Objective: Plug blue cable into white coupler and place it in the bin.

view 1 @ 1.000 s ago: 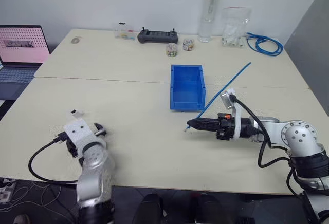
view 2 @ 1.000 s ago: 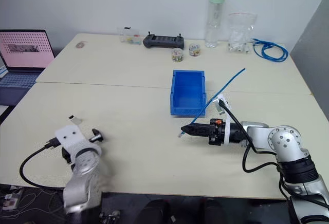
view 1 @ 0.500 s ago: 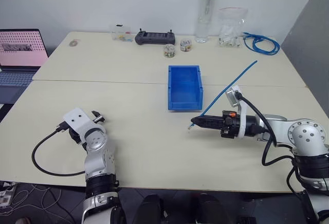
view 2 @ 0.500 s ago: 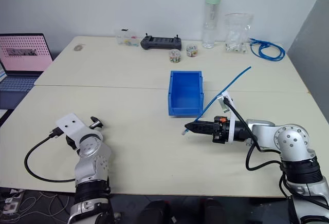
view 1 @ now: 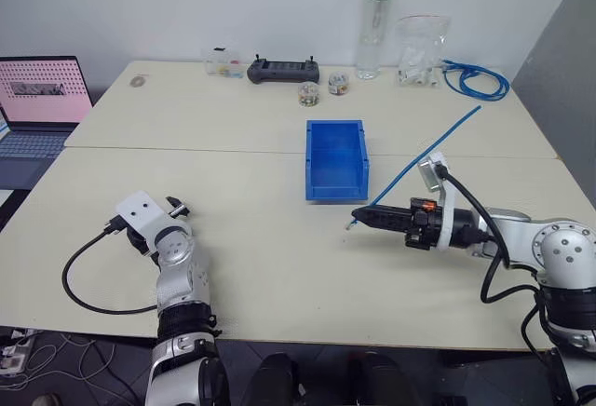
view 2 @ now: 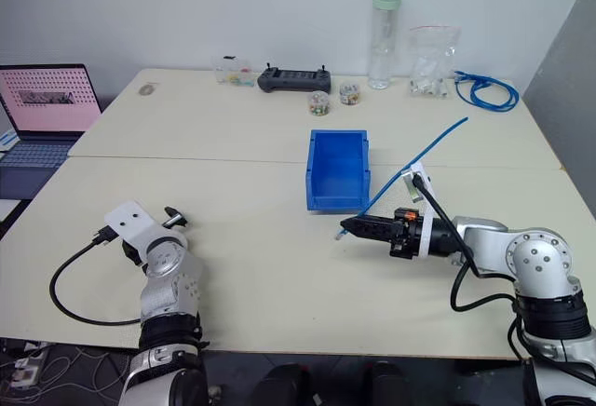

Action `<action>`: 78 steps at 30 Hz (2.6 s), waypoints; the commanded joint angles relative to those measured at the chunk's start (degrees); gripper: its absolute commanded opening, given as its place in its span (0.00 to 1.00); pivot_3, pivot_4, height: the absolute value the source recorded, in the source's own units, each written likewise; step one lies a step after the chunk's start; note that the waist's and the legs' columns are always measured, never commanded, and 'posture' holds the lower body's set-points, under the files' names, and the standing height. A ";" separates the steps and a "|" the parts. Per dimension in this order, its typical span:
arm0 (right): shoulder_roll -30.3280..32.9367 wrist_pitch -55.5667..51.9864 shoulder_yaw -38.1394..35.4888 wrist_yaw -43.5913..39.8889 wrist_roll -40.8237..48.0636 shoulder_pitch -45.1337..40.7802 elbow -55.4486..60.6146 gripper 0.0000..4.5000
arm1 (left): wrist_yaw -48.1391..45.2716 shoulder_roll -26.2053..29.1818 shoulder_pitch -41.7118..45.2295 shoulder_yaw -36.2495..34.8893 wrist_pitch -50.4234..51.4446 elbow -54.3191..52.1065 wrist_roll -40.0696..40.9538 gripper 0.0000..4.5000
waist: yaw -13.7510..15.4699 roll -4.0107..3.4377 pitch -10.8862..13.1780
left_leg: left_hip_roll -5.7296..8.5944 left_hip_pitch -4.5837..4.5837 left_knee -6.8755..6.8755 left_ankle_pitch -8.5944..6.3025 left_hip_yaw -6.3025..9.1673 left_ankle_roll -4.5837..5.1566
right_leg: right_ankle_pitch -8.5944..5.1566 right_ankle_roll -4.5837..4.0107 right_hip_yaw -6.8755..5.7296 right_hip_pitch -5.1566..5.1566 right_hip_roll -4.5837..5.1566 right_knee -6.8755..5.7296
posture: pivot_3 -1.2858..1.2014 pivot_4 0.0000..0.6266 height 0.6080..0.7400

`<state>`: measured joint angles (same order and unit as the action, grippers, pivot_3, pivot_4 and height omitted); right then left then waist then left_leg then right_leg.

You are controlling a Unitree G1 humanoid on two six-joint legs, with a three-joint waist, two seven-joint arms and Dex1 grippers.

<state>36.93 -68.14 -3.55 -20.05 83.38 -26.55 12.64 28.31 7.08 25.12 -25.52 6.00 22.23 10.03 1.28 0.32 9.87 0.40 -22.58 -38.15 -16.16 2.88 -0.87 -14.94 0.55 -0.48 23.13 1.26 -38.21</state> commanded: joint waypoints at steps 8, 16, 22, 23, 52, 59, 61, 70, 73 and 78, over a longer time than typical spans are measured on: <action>1.06 -0.29 -2.72 -0.96 0.31 0.94 1.48 0.03 | 2.11 -0.59 -0.76 -1.79 -1.45 0.37 0.79 0.92 | -0.01 0.00 0.00 | 0.00 -0.02 0.00 0.00 -0.01 -0.01 | 0.00 0.00 0.00 0.00 -0.01 0.01 | 0.52 0.24 1.00; 0.67 -0.21 -2.78 -0.80 0.14 1.72 1.82 0.03 | 2.53 -0.12 -0.98 -3.03 -1.50 -0.40 1.66 0.57 | -0.42 0.01 0.00 | -0.01 0.00 0.00 0.00 -0.03 -0.01 | 0.00 0.00 0.02 0.00 -0.01 0.01 | 0.52 0.24 1.00; 1.90 -0.34 -3.13 -2.61 -1.50 3.02 1.29 0.03 | 1.41 1.09 -0.49 -2.87 -1.93 0.87 1.42 0.28 | -0.58 0.01 0.00 | -0.01 0.00 0.00 0.01 -0.01 -0.01 | 0.00 0.00 0.01 0.00 -0.02 0.00 | 0.52 0.24 1.00; 2.08 -0.35 -3.21 -2.92 -1.81 3.25 1.28 0.03 | 1.43 1.24 -0.42 -3.02 -1.96 1.02 1.46 0.24 | -0.62 0.01 0.00 | -0.02 0.00 0.00 0.01 -0.01 -0.01 | 0.00 0.01 0.01 0.00 -0.03 0.00 | 0.52 0.24 1.00; 3.25 21.05 5.70 -11.76 -33.92 2.38 22.11 0.03 | -106.20 31.85 3.30 40.89 13.67 -20.23 13.39 0.17 | -1.65 0.26 0.19 | -0.03 -0.21 0.15 0.15 0.06 -0.25 | -0.08 -0.05 -0.04 0.16 -0.10 0.19 | 0.52 0.24 1.00; 3.22 35.01 15.16 -18.88 -50.49 8.50 19.86 0.03 | -105.62 20.33 6.84 46.68 -8.16 3.63 1.02 0.17 | -1.48 0.34 0.23 | 0.02 -0.21 -0.01 0.20 0.04 -0.16 | -0.19 0.18 -0.05 0.14 -0.22 0.12 | 0.52 0.24 1.00; 2.20 39.04 16.74 -19.30 -54.61 9.48 18.29 0.03 | -104.48 18.46 6.80 46.50 -13.76 7.82 -0.86 0.17 | -1.44 0.34 0.19 | 0.03 -0.19 -0.02 0.23 0.03 -0.10 | -0.17 0.21 -0.05 0.12 -0.20 0.09 | 0.52 0.24 1.00; -2.85 43.45 20.31 -22.09 -61.01 11.11 11.12 0.03 | -101.86 15.27 5.11 44.59 -24.59 14.06 -3.16 0.17 | -1.21 0.37 0.08 | 0.10 -0.10 -0.06 0.25 0.04 -0.07 | 0.00 0.05 -0.03 -0.01 -0.13 0.10 | 0.52 0.24 1.00; -2.61 43.40 20.94 -23.97 -61.79 12.18 10.49 0.03 | -102.03 15.42 4.57 44.35 -24.69 14.10 -3.15 0.17 | -1.25 0.37 0.08 | 0.10 -0.10 -0.07 0.26 0.05 -0.06 | 0.00 0.06 -0.04 -0.01 -0.14 0.09 | 0.52 0.24 1.00; -1.75 44.90 22.03 -26.36 -64.90 13.80 8.73 0.03 | -102.33 15.98 3.64 43.93 -23.58 13.57 -2.97 0.17 | -1.43 0.35 -0.07 | 0.10 -0.01 -0.06 0.26 0.02 -0.06 | 0.00 0.06 -0.02 -0.04 -0.14 0.06 | 0.52 0.24 1.00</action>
<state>34.94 -24.25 18.04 -45.19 19.32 -13.35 21.70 -74.94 22.29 30.32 17.75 -19.16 33.94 10.08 -0.14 0.67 9.80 0.49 -22.55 -38.20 -15.90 2.91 -0.94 -14.94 0.61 -0.51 23.06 1.11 -38.15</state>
